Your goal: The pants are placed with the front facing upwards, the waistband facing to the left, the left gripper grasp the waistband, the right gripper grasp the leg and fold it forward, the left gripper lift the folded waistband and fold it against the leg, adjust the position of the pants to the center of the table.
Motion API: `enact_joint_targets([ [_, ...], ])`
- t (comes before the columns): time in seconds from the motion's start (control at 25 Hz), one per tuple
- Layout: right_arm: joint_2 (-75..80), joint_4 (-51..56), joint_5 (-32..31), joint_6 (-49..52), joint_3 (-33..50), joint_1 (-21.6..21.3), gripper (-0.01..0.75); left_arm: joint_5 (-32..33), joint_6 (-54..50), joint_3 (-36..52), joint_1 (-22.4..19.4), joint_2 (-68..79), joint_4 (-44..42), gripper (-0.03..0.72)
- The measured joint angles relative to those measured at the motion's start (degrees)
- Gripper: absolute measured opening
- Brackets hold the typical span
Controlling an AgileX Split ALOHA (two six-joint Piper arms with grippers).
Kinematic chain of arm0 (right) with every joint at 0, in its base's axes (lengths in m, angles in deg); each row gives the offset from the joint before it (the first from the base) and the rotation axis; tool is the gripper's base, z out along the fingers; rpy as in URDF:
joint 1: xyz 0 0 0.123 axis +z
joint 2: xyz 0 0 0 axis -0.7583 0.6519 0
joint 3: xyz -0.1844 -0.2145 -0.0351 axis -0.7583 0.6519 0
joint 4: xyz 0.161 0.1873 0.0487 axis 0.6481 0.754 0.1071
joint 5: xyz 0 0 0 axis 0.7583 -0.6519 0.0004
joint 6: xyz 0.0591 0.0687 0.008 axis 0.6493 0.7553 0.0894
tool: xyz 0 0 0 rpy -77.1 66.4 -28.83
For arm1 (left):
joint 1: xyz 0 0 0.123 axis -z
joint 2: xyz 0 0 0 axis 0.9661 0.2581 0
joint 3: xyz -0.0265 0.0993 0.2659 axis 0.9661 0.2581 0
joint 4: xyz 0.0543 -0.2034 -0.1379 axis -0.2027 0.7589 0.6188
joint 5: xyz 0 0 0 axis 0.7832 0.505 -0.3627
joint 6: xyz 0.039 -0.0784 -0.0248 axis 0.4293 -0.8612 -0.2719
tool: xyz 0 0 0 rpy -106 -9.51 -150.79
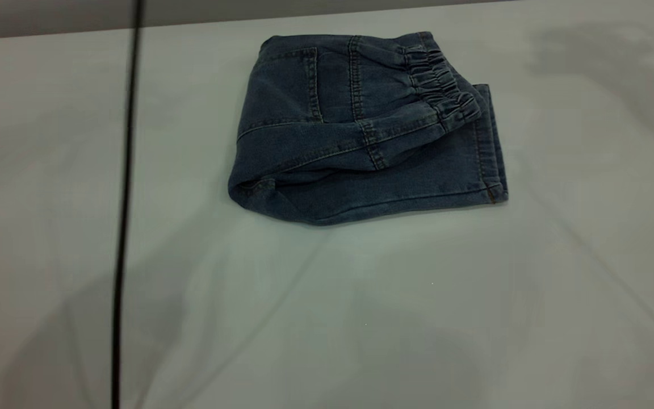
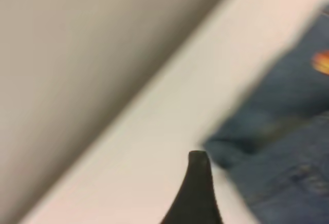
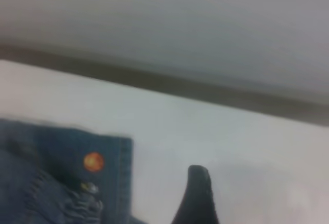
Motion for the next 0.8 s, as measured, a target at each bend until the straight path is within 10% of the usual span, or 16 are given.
enact_joint_targets([
  [0.8,-45.41,12.32,0.08,0.90,25.47,0.00,0.510,-0.25,-13.41,19.03,0.00,-39.28,2.52,0.580],
])
